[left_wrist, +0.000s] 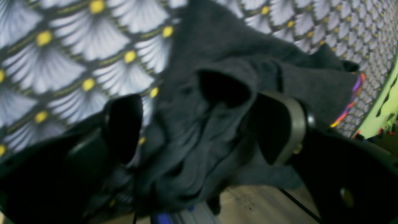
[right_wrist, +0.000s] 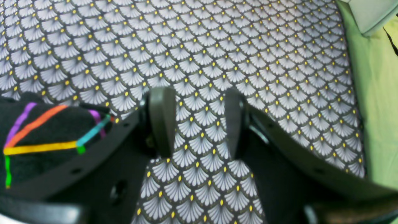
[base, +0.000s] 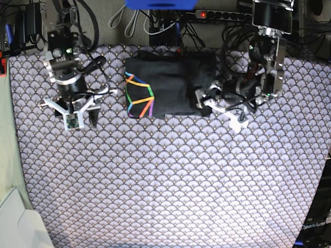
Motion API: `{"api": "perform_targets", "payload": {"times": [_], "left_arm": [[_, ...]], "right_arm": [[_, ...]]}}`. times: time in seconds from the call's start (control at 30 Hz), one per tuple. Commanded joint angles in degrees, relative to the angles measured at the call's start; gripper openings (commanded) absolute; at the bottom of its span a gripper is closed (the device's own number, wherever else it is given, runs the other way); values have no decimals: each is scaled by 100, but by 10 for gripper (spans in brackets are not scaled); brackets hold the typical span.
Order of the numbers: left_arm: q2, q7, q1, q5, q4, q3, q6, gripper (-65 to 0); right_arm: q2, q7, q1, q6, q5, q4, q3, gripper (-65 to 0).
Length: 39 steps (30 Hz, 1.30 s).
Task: Fold the T-shirt properly
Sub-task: 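Grasp the bundle's side edge with the left gripper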
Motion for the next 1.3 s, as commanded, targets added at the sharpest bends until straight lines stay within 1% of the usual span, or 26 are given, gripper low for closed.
{"api": "perform_targets", "payload": {"times": [0.0,0.1,0.2,0.37,0.43,0.47,0.63,0.67,0.77,0.87,0.97,1.03,1.13,1.27], "left_arm": [[-15,0,46,19,-3,57,37,-82],[3,-176,81,1,5,145,37,-82],[38,-185,81,1,-12,145,37,-83],[231,-185,213,1,-12,145,37,-90],[258,-185,248,1,-12,145,37,-133],[310,-185,257,19,-12,145,37,-170],[293,-185,266,45,-30,145,37,-397],[284,-176,266,45,-39,145,37,-406],[214,-158,257,45,-232,154,37,-380],[214,-176,257,45,-417,154,37,-390],[205,-176,257,45,-408,154,37,-458],[205,-141,222,45,-408,154,37,-526],[170,-176,196,54,-425,295,37,-650],[55,-176,46,291,-469,515,46,-649]], "right_arm": [[29,153,45,0,5,95,10,-379],[29,153,45,0,5,86,10,-379],[29,153,45,0,5,86,10,-379],[29,153,45,0,5,86,10,-379],[29,153,45,0,5,86,10,-379],[29,153,54,0,5,86,10,-379],[29,153,133,0,5,86,18,-379],[29,153,150,0,5,86,18,-379],[29,153,150,0,5,86,18,-379],[29,153,150,0,5,86,18,-379],[29,153,150,0,5,86,18,-379],[29,153,150,0,5,86,18,-379],[29,153,159,0,5,95,18,-379],[29,162,159,0,5,95,18,-379]]}}
